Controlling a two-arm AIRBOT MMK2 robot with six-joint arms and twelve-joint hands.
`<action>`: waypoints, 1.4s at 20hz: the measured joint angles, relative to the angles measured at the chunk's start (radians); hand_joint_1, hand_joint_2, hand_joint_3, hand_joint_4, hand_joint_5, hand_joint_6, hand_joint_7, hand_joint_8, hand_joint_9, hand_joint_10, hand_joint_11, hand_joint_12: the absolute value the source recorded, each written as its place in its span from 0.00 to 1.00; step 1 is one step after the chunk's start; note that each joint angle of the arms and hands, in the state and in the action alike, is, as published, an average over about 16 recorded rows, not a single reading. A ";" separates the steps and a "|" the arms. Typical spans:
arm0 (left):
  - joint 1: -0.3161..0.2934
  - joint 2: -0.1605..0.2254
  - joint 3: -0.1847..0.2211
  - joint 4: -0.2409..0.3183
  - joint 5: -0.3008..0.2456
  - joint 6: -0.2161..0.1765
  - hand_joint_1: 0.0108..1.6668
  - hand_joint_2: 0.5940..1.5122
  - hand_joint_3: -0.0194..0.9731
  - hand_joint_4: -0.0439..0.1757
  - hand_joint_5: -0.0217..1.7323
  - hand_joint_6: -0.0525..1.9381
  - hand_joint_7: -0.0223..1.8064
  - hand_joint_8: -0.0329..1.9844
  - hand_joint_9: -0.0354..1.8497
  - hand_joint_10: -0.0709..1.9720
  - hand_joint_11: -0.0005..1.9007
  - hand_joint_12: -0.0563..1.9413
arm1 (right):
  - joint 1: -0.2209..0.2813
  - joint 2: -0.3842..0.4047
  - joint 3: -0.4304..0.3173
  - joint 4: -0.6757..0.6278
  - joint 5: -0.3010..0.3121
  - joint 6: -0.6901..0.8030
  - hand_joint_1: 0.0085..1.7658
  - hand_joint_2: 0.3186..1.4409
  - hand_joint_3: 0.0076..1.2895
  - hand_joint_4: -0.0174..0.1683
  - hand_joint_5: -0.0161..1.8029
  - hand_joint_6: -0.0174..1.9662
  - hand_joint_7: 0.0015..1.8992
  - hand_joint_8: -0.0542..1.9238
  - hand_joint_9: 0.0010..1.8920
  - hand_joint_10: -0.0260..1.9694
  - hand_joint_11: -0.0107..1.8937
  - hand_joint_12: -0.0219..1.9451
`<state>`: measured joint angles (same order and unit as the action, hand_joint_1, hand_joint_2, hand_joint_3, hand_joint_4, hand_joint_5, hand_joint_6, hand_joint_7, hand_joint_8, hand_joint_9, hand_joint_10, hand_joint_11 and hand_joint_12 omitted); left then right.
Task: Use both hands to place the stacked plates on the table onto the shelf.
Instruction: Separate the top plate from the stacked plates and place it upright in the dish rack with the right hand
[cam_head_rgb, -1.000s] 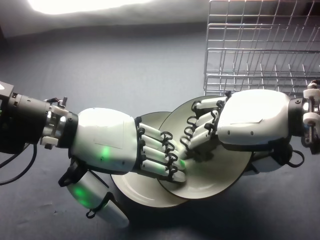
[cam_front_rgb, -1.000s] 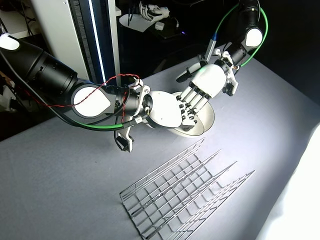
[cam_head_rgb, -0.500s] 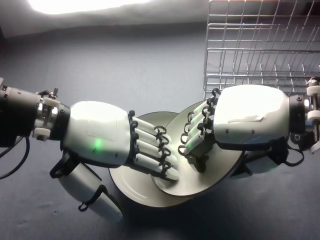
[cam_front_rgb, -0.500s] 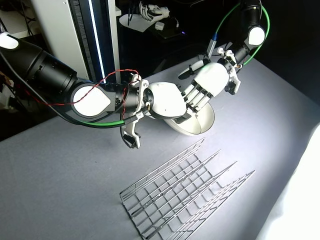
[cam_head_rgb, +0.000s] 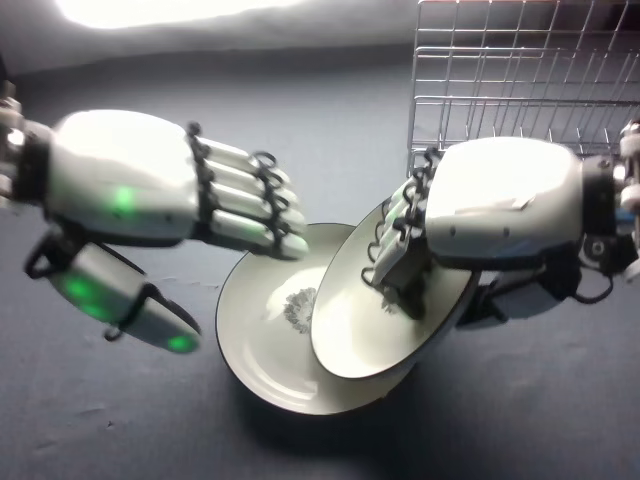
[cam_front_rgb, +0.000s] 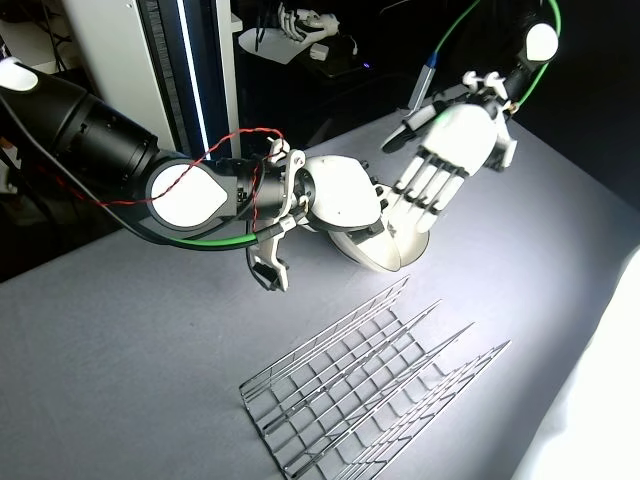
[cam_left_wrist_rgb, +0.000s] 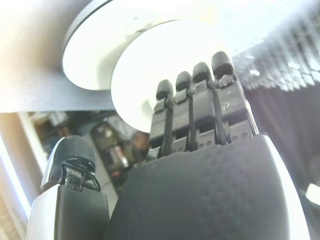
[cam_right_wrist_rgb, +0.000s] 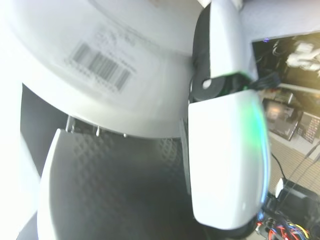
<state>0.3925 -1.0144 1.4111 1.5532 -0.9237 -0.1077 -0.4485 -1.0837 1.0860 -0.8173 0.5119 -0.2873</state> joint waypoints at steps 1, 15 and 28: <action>-0.008 0.016 0.001 0.003 -0.001 0.000 0.00 0.65 0.02 0.21 0.12 0.03 0.11 0.02 0.11 0.04 0.07 0.10 | 0.010 0.005 -0.005 -0.001 -0.002 0.000 0.77 0.56 0.00 0.09 0.49 0.50 0.48 0.44 0.43 0.55 0.39 0.74; -0.060 0.168 0.057 0.047 -0.011 -0.001 0.00 0.65 0.02 0.22 0.13 0.03 0.11 0.02 0.12 0.04 0.08 0.10 | 0.153 0.078 -0.086 0.073 -0.044 0.001 0.77 0.60 0.00 0.08 0.51 0.51 0.54 0.48 0.50 0.61 0.43 0.75; -0.088 0.151 0.131 0.059 -0.009 -0.003 0.00 0.65 0.02 0.22 0.13 0.03 0.12 0.02 0.12 0.04 0.08 0.10 | 0.250 0.068 -0.087 0.391 -0.110 0.001 0.77 0.60 0.00 0.09 0.51 0.52 0.54 0.49 0.50 0.59 0.44 0.73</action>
<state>0.3049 -0.8638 1.5419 1.6124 -0.9331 -0.1105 -0.1988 -1.0156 0.9993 -0.4261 0.4015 -0.2864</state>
